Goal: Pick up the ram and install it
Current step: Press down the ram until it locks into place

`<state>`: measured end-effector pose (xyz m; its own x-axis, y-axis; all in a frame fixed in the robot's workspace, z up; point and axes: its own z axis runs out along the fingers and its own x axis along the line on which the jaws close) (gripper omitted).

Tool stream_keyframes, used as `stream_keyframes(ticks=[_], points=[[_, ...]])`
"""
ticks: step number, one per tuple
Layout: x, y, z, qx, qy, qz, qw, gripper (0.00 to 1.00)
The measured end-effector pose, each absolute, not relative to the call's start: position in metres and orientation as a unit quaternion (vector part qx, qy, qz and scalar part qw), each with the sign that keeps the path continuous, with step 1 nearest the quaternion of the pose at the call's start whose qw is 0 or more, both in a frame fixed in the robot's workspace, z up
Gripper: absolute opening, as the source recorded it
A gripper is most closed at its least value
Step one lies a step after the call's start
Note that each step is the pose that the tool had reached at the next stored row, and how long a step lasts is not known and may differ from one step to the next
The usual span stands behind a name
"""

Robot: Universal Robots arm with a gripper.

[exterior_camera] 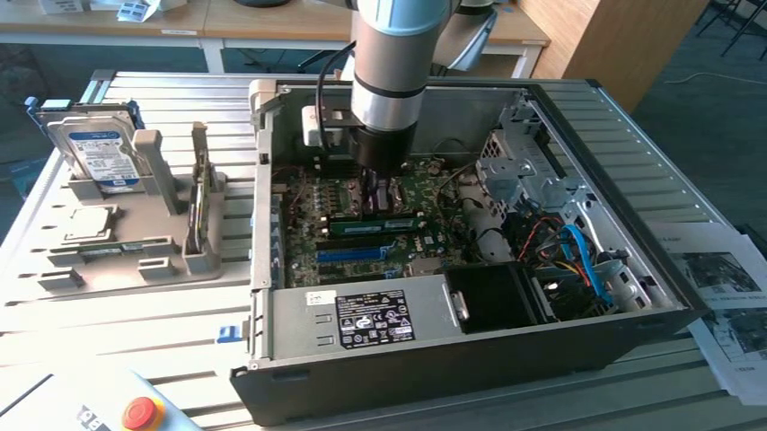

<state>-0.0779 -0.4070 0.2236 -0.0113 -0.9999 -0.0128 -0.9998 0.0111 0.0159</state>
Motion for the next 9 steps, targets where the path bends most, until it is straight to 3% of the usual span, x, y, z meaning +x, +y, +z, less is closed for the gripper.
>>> stream_keyframes(ticks=[9], points=[[-0.0779,-0.4071,0.2222,0.703,-0.711,-0.01,0.001,0.1]])
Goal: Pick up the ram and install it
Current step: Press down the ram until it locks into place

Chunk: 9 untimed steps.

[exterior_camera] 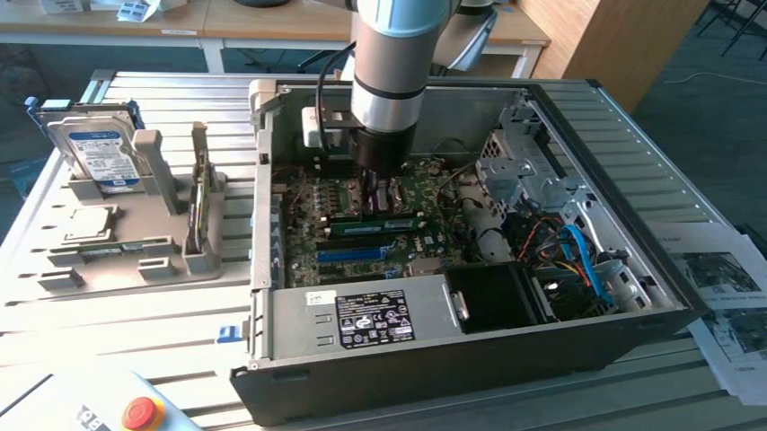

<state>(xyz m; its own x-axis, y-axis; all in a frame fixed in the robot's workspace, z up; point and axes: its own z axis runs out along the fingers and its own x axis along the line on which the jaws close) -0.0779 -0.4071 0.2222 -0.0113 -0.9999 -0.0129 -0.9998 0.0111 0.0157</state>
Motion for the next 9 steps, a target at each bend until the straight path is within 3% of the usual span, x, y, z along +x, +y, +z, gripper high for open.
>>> stream_keyframes(ticks=[9], points=[[-0.0778,-0.407,0.2239,0.703,-0.711,-0.01,0.001,0.1]])
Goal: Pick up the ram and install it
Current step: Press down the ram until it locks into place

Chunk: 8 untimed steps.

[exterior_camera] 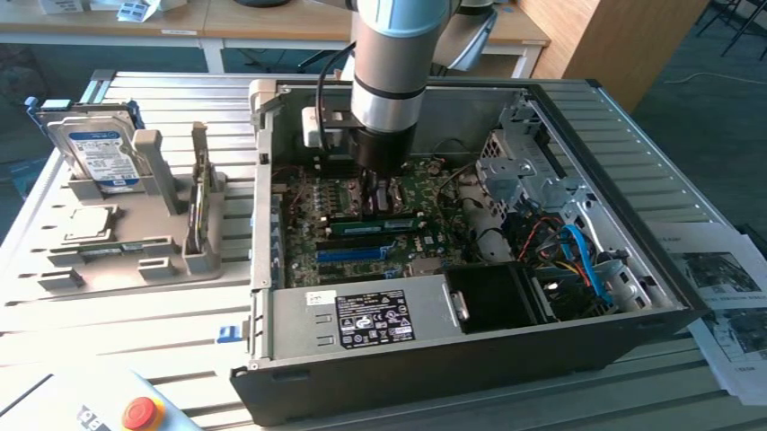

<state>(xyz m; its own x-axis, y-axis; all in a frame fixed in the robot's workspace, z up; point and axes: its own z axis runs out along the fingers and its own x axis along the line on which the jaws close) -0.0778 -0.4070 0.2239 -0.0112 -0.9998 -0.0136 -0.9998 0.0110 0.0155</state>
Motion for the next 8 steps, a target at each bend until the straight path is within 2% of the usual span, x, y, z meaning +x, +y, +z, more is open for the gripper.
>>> stream_keyframes(ticks=[8], points=[[-0.078,-0.407,0.239,0.703,-0.711,-0.01,0.001,0.1]])
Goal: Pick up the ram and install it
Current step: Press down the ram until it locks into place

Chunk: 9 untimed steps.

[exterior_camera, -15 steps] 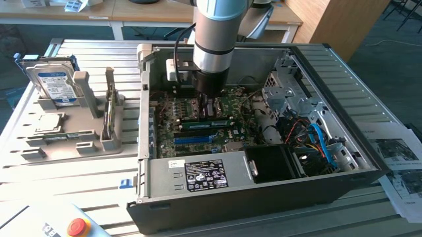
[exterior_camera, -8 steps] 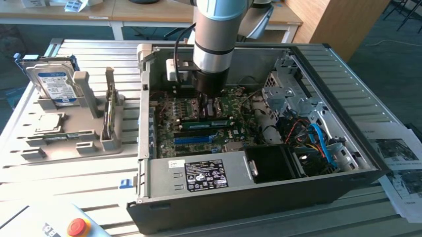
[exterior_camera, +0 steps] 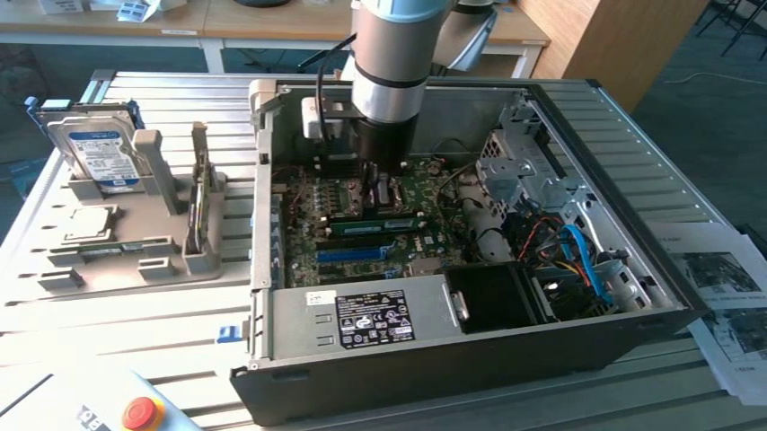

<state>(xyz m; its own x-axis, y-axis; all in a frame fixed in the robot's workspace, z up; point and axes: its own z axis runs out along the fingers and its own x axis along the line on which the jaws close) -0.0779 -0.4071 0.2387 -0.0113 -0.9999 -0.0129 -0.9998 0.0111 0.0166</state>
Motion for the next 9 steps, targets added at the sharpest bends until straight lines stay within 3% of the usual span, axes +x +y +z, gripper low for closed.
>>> stream_keyframes(ticks=[9], points=[[-0.078,-0.407,0.269,0.703,-0.711,-0.01,0.001,0.1]])
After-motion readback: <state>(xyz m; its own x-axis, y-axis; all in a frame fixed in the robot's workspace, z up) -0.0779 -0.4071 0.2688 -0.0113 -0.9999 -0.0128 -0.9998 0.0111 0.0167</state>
